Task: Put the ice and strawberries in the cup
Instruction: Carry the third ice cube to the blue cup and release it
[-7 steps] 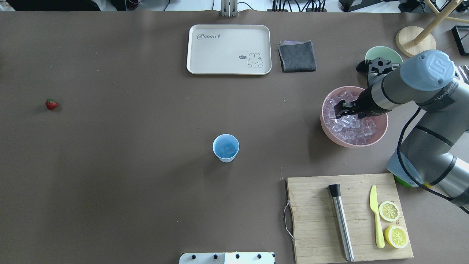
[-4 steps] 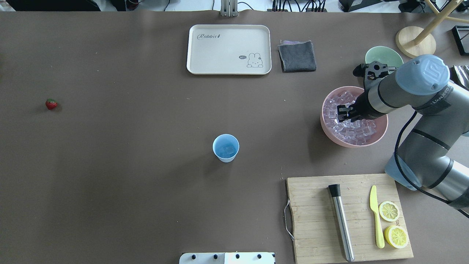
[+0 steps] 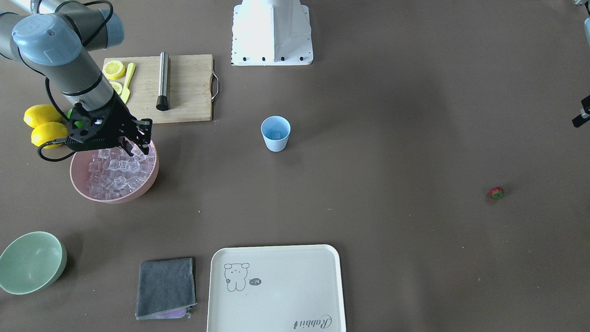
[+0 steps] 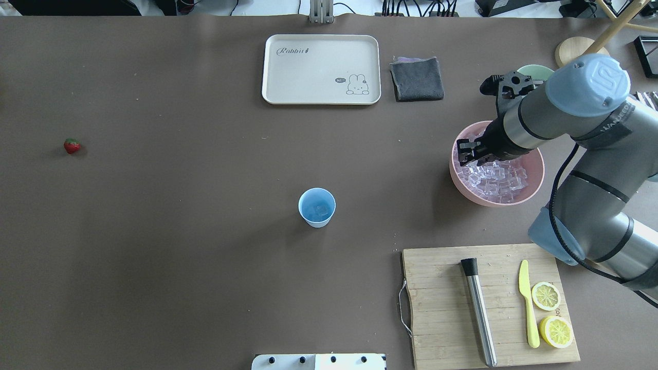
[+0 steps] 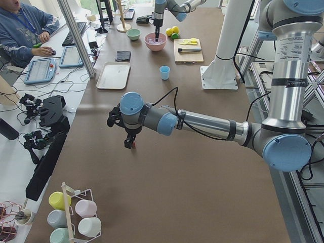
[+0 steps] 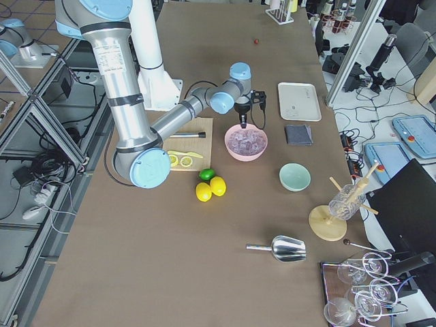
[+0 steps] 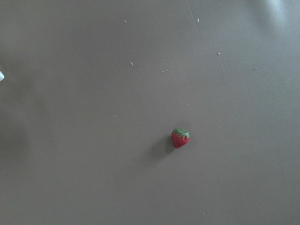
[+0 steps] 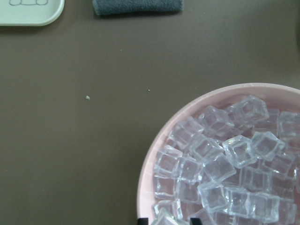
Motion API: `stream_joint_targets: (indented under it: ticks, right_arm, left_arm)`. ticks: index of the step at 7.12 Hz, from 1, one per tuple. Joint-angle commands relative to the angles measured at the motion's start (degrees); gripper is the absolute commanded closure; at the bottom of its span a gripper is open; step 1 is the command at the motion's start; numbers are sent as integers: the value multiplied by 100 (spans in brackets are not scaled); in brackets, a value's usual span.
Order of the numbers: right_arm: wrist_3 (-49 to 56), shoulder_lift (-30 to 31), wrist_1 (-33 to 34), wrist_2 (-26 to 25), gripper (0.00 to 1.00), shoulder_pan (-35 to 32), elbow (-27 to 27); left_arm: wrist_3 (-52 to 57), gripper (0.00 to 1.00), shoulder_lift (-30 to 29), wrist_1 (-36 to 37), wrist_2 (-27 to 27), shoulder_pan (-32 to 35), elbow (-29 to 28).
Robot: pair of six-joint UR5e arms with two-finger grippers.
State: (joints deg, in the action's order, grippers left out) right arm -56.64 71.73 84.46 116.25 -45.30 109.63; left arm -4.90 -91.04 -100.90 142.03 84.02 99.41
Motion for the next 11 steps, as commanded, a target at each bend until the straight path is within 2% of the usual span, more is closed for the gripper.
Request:
stream_joint_targets:
  ticks: [1, 3, 5, 7, 10, 11]
  right_arm:
    - [-528, -1105, 975, -111, 100, 326, 111]
    - [-1504, -1651, 1046, -1099, 100, 1369, 59]
    - [-1648, -2335, 1545, -1280, 100, 1786, -483]
    - [-2060, -2873, 1565, -1412, 100, 1937, -1065]
    - [-2272, -2990, 1539, -1518, 100, 2025, -1216]
    - [-2325, -2998, 1469, -1666, 72, 2025, -1242]
  left_arm:
    - [-28, 2, -1, 0, 0, -8, -1]
    - [-46, 2, -1, 0, 0, -26, -10]
    - [-72, 2, -1, 0, 0, -61, -1]
    - [-73, 2, 8, 0, 9, -61, -10]
    - [-73, 2, 16, 0, 9, -70, -18]
    - [-73, 2, 16, 0, 9, -70, -18]
